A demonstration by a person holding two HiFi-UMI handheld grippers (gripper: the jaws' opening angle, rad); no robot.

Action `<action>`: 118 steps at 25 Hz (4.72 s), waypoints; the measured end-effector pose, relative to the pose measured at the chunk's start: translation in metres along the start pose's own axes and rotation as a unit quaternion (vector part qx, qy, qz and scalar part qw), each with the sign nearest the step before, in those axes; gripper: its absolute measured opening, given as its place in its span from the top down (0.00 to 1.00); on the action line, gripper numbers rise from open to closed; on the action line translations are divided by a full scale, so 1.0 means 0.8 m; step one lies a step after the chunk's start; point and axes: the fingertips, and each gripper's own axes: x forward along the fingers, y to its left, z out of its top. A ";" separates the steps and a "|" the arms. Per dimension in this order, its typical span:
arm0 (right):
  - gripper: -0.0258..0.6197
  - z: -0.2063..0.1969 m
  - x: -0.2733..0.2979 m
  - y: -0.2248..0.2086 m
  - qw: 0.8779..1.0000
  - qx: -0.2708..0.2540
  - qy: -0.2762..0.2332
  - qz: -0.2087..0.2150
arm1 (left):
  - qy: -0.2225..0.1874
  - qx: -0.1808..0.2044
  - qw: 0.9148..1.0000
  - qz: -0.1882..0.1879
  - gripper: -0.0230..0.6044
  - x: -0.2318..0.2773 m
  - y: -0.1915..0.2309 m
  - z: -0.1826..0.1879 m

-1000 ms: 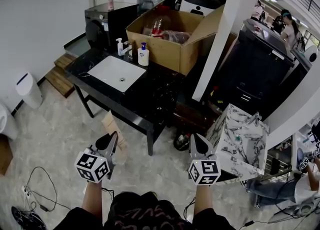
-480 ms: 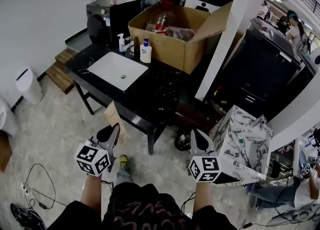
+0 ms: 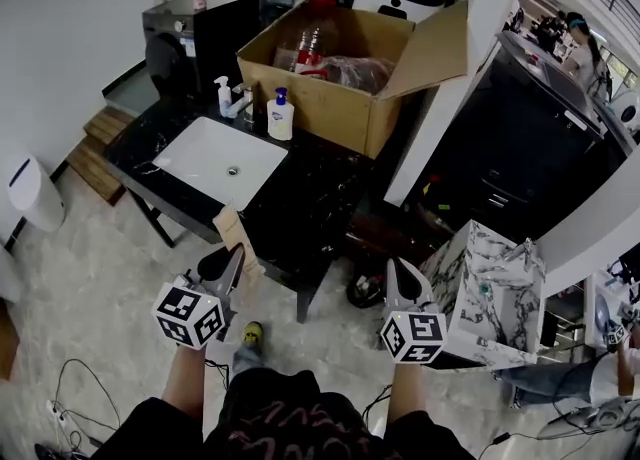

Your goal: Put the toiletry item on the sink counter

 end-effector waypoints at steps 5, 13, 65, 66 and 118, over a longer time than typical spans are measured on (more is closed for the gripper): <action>0.94 0.011 0.059 0.011 1.000 0.003 0.010 -0.027 | 0.015 -0.007 0.999 -0.031 0.93 0.050 0.058 0.013; 0.94 0.023 0.142 0.014 0.996 0.004 0.024 -0.084 | 0.032 -0.021 0.994 -0.100 0.93 0.140 0.125 0.021; 0.94 0.030 0.199 -0.019 0.980 0.030 0.010 -0.198 | 0.114 -0.012 0.956 -0.270 0.92 0.291 0.118 0.004; 0.94 0.027 0.199 -0.021 0.980 0.031 0.011 -0.196 | 0.117 -0.011 0.955 -0.271 0.92 0.292 0.114 0.001; 0.94 -0.025 0.221 -0.062 0.978 0.060 0.060 -0.189 | 0.281 0.007 0.920 -0.272 0.84 0.376 0.104 -0.184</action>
